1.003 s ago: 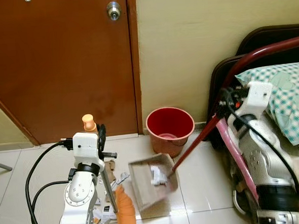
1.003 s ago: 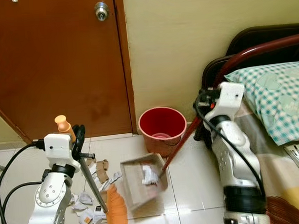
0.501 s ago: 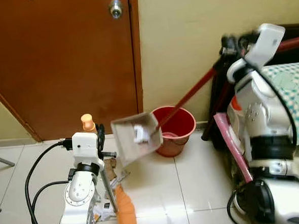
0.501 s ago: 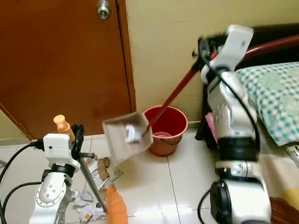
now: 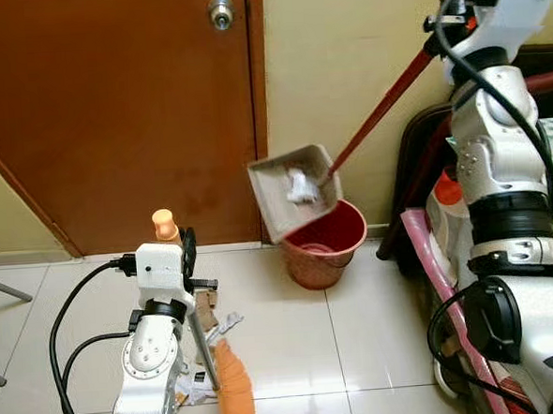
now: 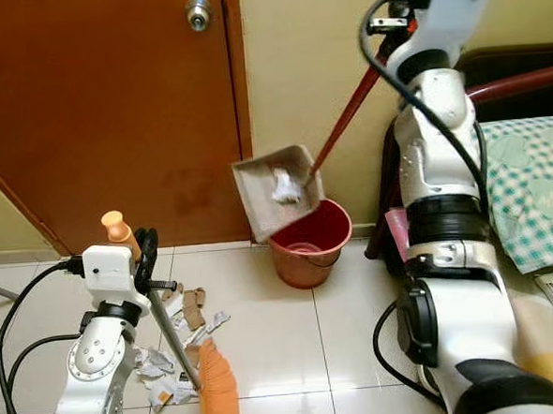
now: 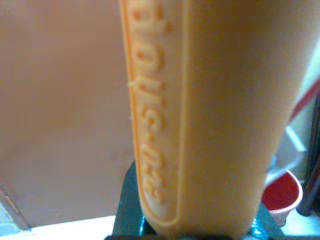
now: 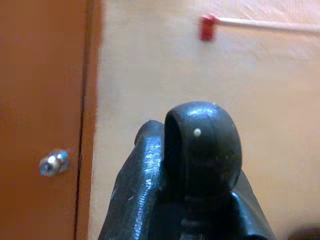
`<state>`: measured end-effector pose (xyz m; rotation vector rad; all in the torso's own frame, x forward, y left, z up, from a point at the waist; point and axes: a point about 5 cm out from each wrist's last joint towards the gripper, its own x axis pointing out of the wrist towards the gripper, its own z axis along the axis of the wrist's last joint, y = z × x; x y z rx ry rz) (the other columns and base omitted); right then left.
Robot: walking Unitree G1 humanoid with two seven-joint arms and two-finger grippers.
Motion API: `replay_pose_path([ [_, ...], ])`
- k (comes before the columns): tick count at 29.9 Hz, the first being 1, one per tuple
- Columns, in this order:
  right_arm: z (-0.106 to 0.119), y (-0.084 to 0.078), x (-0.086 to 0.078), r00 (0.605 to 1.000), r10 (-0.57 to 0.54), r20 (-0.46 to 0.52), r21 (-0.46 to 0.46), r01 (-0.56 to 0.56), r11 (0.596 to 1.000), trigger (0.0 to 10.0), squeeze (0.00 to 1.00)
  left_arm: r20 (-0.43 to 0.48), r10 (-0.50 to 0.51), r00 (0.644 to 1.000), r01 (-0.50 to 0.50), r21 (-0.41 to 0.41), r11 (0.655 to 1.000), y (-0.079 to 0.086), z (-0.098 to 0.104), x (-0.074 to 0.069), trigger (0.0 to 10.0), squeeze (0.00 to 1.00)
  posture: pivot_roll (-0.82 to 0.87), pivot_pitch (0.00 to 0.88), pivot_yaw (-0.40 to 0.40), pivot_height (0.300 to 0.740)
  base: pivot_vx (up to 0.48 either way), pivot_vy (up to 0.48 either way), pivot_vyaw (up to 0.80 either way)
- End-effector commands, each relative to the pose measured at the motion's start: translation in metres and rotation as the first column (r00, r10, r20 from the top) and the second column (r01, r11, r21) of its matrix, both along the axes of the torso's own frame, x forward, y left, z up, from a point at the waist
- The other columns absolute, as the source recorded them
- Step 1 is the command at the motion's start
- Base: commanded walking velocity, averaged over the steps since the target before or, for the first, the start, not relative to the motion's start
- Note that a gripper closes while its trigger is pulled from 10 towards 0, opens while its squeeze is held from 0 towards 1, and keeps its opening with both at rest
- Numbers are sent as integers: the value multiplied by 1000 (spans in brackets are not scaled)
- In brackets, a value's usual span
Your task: Sweep floor
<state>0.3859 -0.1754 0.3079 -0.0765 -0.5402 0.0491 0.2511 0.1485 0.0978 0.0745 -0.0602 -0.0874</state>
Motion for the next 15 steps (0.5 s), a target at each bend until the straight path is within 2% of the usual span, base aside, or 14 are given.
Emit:
replay_pose_path([
  [1, 22, 6, -7, 992, 2, 124, -74, 7, 997, 10000, 0, 6, -11, 1000, 11, -4, 1000, -3, 2, 2, 10000, 0, 11, 19, -9, 740, 0, 0, 0],
  [2, 19, 12, -8, 990, 5, 138, -127, 13, 992, 10000, 0, 6, -12, 1000, 12, -4, 1000, -3, 2, 2, 10000, 0, 14, 19, -9, 740, 0, 0, 0],
  [10, 3, 26, -10, 984, 29, 178, -240, 15, 971, 10000, 0, 1, -14, 1000, 14, -5, 1000, -5, 0, 0, 10000, 0, 13, 23, -8, 740, 0, 0, 0],
  [15, -10, 47, -18, 972, 80, 222, -351, 3, 936, 10000, 0, 2, -18, 1000, 18, -4, 1000, -7, 0, 0, 10000, 0, 14, 22, -11, 740, 0, 0, 0],
])
